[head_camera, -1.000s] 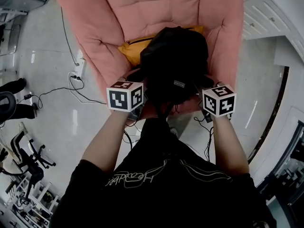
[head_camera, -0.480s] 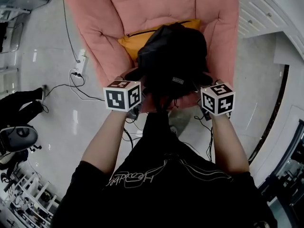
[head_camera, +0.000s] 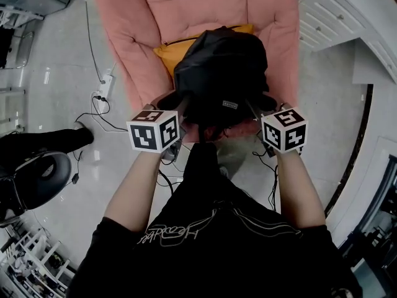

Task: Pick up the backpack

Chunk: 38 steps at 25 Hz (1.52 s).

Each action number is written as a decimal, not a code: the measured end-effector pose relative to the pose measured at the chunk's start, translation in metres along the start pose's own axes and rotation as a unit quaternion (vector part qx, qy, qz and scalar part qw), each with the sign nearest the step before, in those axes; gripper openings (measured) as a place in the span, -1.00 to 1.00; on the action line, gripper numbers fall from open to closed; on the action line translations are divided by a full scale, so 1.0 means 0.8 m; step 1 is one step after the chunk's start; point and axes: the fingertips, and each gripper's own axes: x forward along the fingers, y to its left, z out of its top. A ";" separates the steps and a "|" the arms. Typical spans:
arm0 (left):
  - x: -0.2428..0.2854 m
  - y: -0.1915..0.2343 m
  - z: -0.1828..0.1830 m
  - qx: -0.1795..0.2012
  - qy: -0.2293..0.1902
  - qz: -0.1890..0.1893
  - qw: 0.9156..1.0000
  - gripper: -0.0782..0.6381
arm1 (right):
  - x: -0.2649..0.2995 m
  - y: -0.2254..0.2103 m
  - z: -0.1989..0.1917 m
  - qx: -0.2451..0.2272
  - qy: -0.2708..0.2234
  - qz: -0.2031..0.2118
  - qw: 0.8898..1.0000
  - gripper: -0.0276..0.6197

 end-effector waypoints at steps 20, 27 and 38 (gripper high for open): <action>-0.170 -0.115 0.002 0.042 -0.103 0.002 0.994 -0.46 | -0.165 0.095 0.038 -0.059 -0.086 0.027 0.994 -0.74; -0.248 -0.171 0.000 0.061 -0.148 -0.008 0.987 -0.47 | -0.240 0.137 0.042 -0.054 -0.119 0.046 0.990 -0.74; -0.340 -0.242 -0.002 0.085 -0.200 -0.023 0.976 -0.48 | -0.349 0.192 0.055 -0.078 -0.170 0.047 0.981 -0.75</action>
